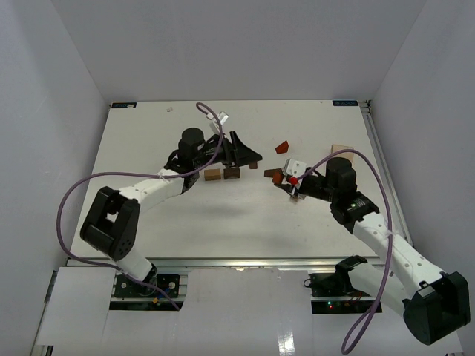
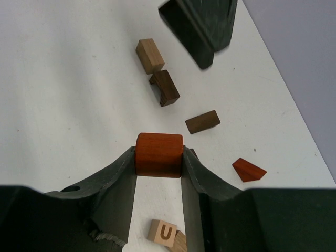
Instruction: Build the wood block tower
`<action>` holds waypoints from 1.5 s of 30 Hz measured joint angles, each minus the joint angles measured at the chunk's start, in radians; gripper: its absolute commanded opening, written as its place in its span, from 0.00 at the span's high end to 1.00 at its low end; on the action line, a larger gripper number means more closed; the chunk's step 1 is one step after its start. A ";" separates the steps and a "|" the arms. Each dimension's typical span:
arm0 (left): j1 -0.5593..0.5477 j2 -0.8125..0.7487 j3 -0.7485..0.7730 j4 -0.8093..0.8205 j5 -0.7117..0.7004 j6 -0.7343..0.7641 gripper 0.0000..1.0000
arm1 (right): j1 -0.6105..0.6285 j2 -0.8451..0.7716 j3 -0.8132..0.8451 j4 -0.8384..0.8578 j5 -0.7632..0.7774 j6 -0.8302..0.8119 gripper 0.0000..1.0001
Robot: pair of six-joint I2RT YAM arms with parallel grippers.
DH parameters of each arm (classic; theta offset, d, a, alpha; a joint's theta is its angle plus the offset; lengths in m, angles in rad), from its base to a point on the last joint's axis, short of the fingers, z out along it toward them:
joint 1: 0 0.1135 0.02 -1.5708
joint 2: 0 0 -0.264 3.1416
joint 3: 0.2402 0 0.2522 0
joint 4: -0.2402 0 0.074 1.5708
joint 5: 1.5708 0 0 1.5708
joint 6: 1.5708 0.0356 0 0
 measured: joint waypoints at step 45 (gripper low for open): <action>0.085 -0.793 -0.322 -0.666 -0.439 0.736 0.02 | -0.091 0.731 0.356 -0.386 0.390 0.193 0.42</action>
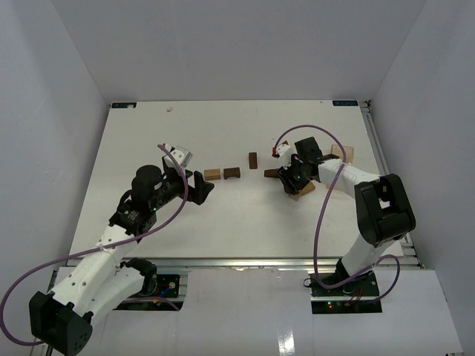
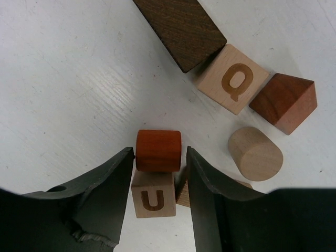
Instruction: Build the wood block tower
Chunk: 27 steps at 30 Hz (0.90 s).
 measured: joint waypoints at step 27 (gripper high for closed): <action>0.000 0.049 0.007 -0.015 0.045 0.004 0.02 | -0.012 -0.128 0.285 -0.215 -0.376 -0.246 0.36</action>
